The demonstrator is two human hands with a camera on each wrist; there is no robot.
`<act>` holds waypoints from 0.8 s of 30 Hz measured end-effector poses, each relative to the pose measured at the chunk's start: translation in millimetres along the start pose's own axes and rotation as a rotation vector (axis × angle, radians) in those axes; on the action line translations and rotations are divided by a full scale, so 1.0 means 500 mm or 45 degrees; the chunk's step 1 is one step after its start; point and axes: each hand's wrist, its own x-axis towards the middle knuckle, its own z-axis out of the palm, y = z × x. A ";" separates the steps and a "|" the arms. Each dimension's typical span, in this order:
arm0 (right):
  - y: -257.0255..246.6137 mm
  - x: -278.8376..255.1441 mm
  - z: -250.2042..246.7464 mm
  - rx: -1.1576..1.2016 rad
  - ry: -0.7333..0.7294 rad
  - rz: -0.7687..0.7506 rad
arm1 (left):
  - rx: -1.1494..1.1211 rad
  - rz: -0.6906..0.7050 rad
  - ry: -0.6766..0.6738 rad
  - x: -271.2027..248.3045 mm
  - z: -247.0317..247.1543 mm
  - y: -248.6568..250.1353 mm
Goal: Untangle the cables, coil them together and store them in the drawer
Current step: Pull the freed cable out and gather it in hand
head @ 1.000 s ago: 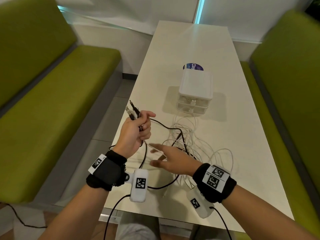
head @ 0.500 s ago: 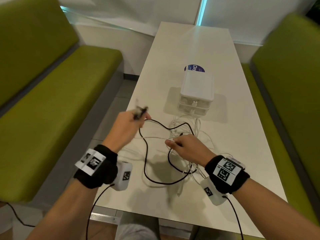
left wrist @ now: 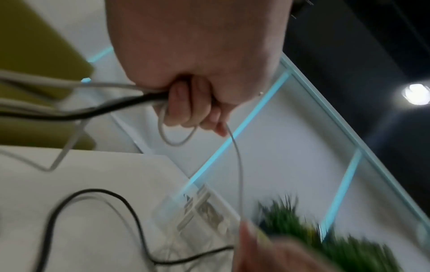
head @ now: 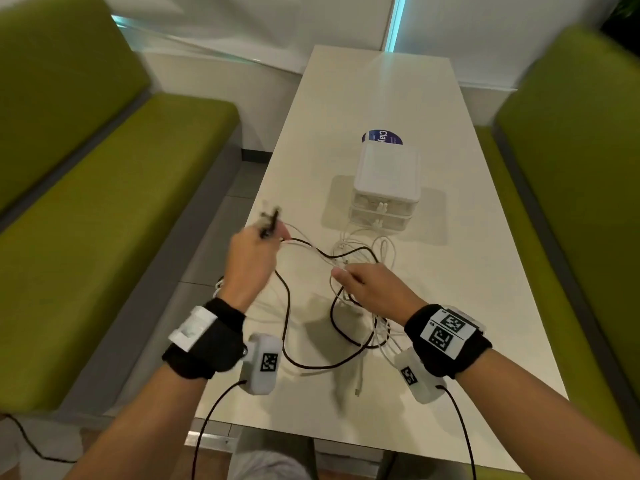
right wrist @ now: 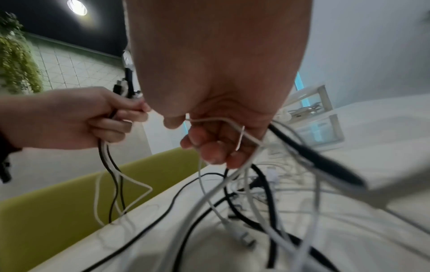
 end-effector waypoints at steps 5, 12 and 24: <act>0.002 -0.009 -0.005 0.045 0.069 -0.004 | 0.102 -0.073 0.026 0.013 -0.022 -0.017; -0.005 -0.011 0.000 -0.084 -0.021 0.117 | -0.045 0.377 0.243 -0.048 0.013 0.013; -0.009 -0.032 0.003 -0.038 0.012 -0.023 | 0.652 0.244 -0.486 -0.062 0.075 -0.024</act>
